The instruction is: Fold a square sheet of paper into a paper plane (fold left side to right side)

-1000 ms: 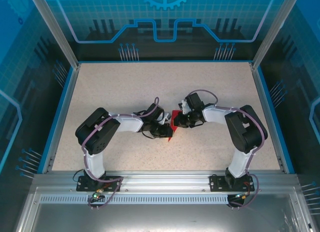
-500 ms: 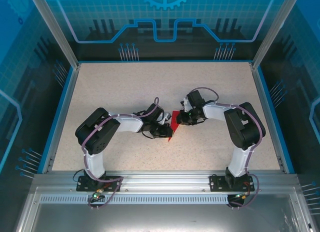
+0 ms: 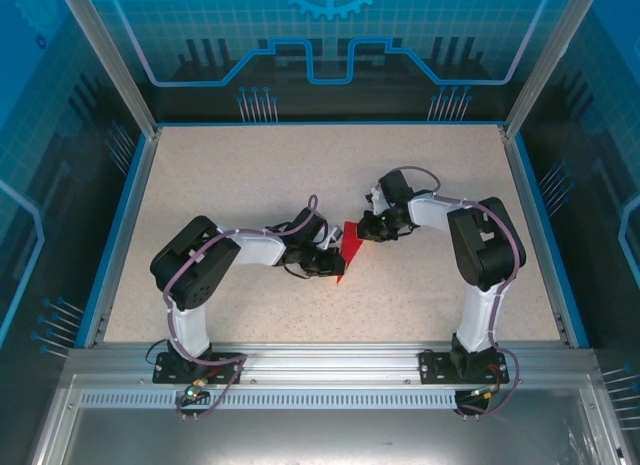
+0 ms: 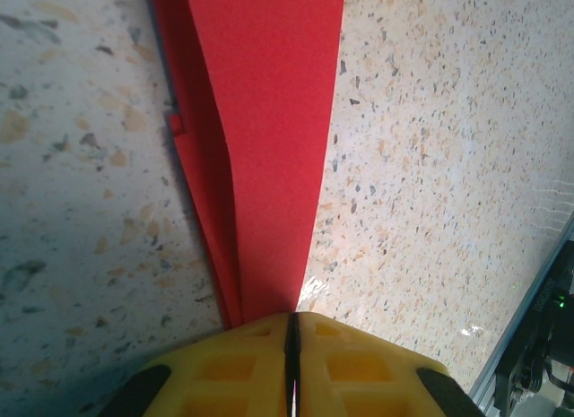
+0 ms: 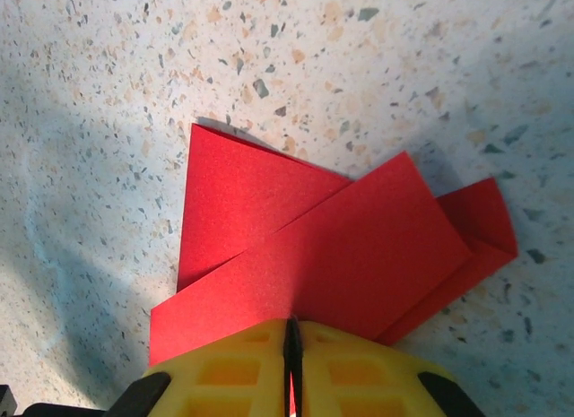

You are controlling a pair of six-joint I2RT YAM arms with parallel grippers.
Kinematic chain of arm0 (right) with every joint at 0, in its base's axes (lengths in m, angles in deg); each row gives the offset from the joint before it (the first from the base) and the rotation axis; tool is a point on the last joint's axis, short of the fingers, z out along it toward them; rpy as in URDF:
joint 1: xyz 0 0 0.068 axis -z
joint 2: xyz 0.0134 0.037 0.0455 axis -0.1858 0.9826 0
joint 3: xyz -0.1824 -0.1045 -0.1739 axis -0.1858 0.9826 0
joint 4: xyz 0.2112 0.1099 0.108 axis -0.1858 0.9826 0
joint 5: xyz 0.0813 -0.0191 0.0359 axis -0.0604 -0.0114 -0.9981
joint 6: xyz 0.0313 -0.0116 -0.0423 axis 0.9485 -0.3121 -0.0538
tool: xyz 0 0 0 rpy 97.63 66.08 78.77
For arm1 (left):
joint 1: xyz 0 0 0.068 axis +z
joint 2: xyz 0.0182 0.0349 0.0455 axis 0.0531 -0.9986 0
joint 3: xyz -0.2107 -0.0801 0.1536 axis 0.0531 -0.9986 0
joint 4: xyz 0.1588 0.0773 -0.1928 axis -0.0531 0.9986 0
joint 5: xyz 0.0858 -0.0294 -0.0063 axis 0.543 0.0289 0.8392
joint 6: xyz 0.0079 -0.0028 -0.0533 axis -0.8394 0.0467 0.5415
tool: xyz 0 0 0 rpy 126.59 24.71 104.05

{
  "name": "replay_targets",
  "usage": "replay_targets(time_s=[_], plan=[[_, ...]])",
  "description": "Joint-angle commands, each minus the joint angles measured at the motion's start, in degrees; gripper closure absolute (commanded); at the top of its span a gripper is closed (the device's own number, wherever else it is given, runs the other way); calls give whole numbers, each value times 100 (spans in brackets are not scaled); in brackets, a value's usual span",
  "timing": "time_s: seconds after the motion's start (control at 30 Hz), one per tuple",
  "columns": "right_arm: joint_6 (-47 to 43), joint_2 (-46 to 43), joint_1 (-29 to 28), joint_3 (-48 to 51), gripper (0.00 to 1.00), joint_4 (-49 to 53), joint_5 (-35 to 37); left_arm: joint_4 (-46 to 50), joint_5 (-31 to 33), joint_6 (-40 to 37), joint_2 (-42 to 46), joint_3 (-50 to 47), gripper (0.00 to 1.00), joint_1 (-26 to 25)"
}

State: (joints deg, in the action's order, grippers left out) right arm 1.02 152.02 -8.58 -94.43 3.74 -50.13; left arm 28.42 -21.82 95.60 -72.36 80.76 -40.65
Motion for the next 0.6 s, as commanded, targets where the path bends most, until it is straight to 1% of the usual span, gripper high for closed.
replay_targets(time_s=[0.0, 0.17, 0.33, 0.43, 0.5, 0.57], plan=[[-139, 209, 322, -222, 88, 53, 337, 436, 455, -9, -316, -311, 89, 11], [-110, 32, 521, -371, 88, 120, 305, 400, 421, 5, -246, -335, 88, 9], [-140, -663, 564, -323, 84, 298, 455, 168, 159, 123, 153, -377, 82, 8], [-6, -1249, 537, 57, 74, 233, 570, -28, 30, 173, 655, -447, 75, 8], [137, -1648, 468, 396, 66, 138, 652, -87, 28, 164, 1069, -520, 70, 29], [342, -2064, 294, 800, 57, 18, 782, -121, 106, 128, 1571, -656, 59, 52]])
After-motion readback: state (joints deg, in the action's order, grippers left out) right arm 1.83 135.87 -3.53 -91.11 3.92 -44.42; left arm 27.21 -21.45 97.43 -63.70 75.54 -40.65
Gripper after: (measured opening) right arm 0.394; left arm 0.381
